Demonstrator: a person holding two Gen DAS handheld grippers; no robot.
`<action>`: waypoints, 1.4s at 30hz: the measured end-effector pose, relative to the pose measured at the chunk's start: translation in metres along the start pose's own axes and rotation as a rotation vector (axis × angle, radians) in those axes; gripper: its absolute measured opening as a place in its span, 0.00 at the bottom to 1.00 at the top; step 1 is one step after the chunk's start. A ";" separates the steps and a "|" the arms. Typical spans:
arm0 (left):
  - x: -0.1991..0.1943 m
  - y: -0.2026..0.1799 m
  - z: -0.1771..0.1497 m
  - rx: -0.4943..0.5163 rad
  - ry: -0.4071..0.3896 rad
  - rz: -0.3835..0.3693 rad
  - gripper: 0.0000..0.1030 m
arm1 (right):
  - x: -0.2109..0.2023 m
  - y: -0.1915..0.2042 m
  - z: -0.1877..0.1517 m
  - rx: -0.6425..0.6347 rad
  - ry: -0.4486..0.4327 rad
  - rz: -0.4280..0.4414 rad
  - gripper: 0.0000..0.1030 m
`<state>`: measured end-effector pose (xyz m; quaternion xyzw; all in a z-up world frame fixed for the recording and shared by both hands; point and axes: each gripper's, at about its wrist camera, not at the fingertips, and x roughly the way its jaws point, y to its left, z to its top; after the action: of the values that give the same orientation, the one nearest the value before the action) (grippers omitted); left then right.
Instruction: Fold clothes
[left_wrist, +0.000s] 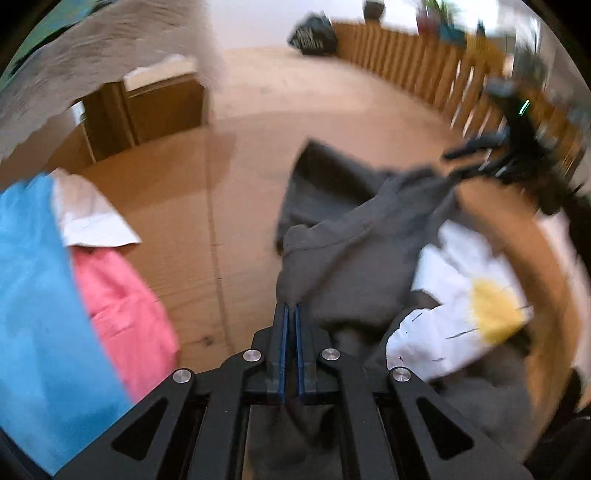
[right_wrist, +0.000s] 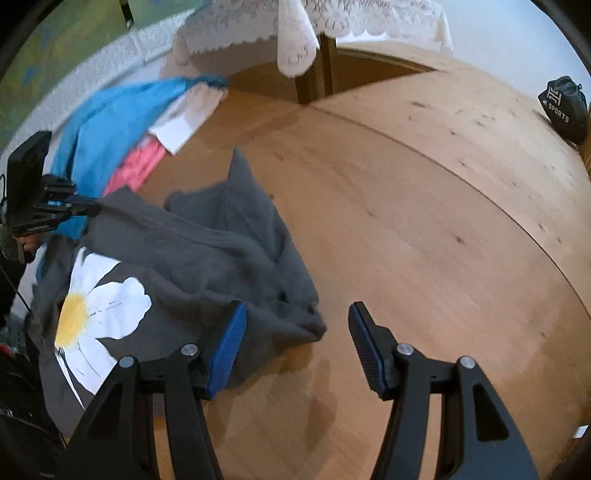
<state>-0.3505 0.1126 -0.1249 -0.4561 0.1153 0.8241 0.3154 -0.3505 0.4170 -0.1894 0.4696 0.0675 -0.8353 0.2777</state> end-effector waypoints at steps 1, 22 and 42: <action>-0.016 0.007 -0.005 -0.021 -0.017 -0.008 0.03 | 0.002 0.004 0.000 -0.002 -0.006 0.016 0.55; -0.102 0.007 -0.079 -0.096 -0.072 -0.009 0.03 | 0.097 0.074 0.072 0.022 0.094 0.064 0.60; -0.115 -0.012 -0.113 -0.002 -0.030 -0.024 0.03 | -0.079 0.196 -0.141 0.055 0.155 -0.081 0.34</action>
<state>-0.2222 0.0201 -0.0914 -0.4453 0.1042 0.8271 0.3267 -0.1097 0.3371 -0.1734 0.5370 0.0847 -0.8087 0.2245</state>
